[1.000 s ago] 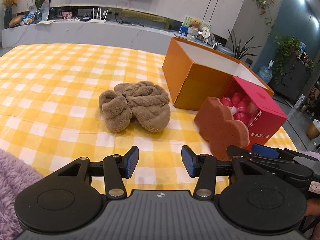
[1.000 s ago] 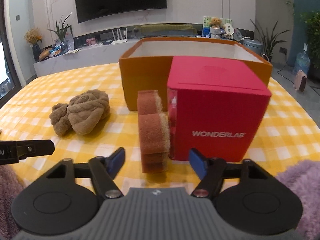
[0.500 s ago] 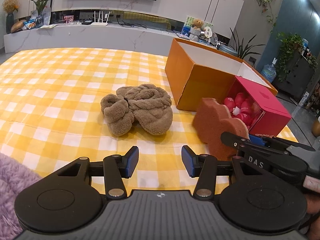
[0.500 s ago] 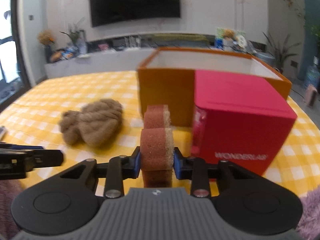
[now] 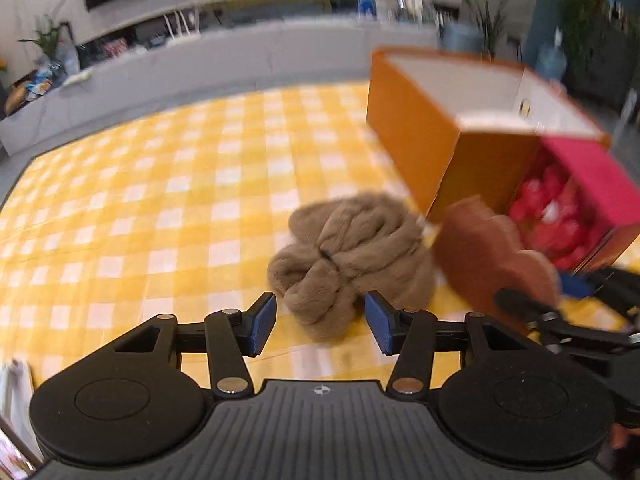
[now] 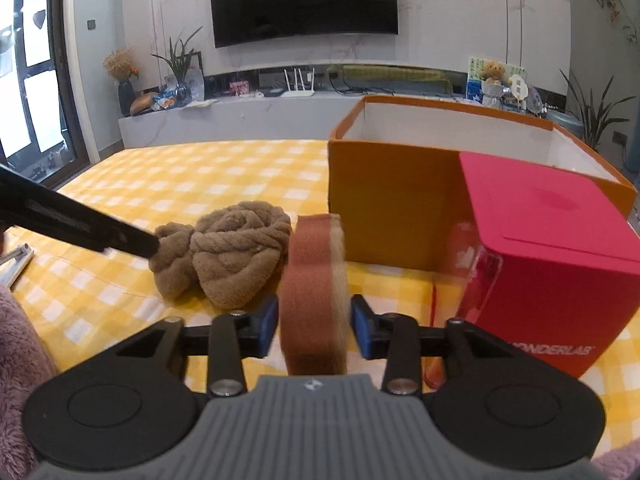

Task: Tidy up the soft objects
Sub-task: 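Grasp the brown-orange sponge with the right gripper, then grasp the brown twisted towel with the left gripper while the right holds the sponge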

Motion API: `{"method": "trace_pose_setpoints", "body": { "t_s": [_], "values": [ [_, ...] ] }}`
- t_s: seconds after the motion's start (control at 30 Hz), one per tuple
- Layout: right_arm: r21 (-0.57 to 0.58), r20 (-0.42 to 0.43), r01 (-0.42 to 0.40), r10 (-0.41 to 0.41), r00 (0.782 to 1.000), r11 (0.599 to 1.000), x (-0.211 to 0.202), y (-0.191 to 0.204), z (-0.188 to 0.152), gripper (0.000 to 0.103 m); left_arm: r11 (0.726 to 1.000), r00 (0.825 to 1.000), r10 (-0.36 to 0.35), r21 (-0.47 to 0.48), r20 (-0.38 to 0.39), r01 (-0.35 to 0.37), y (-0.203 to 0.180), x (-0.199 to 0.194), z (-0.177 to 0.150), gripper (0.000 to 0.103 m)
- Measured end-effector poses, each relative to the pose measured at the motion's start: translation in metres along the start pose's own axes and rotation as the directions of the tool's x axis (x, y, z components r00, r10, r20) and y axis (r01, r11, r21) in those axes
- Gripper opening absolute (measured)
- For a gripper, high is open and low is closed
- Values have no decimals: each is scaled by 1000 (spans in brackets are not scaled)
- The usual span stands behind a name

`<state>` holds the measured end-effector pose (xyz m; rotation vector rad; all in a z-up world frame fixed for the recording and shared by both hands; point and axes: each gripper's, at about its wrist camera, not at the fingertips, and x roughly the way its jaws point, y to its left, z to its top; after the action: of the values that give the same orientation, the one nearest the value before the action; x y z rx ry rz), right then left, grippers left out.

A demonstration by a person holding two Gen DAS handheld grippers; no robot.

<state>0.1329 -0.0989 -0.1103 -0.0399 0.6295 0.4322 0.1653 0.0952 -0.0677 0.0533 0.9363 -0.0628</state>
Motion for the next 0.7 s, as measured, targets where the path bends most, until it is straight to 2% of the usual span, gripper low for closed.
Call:
{"method": "trace_pose_setpoints", "body": {
  "t_s": [0.17, 0.23, 0.37, 0.47, 0.57, 0.63, 0.7],
  "values": [
    [-9, 13, 7, -6, 1000, 1000, 6, 1, 0, 47, 999, 994, 39, 12, -102, -37, -3, 38, 0, 61],
    [-21, 21, 13, -12, 1000, 1000, 6, 2, -2, 47, 1000, 994, 4, -12, -112, -5, -3, 45, -1, 61],
    [-21, 9, 4, -4, 1000, 1000, 9, 1, -4, 47, 999, 993, 10, -48, -119, -16, -2, 54, -1, 65],
    [-3, 5, 2, -2, 1000, 1000, 9, -2, -4, 47, 998, 995, 7, -62, -97, -13, -2, 56, 0, 66],
    [8, 18, -4, 4, 1000, 1000, 7, -4, -4, 47, 995, 997, -2, -100, -79, -6, 0, 57, 2, 60],
    [6, 16, -4, 4, 1000, 1000, 9, -3, -5, 47, 992, 998, -13, -128, -69, 4, 3, 57, 2, 48],
    [4, 2, -4, 4, 1000, 1000, 11, -2, -6, 47, 991, 998, -23, -133, -60, 15, 4, 56, 1, 44]
  ]
}}
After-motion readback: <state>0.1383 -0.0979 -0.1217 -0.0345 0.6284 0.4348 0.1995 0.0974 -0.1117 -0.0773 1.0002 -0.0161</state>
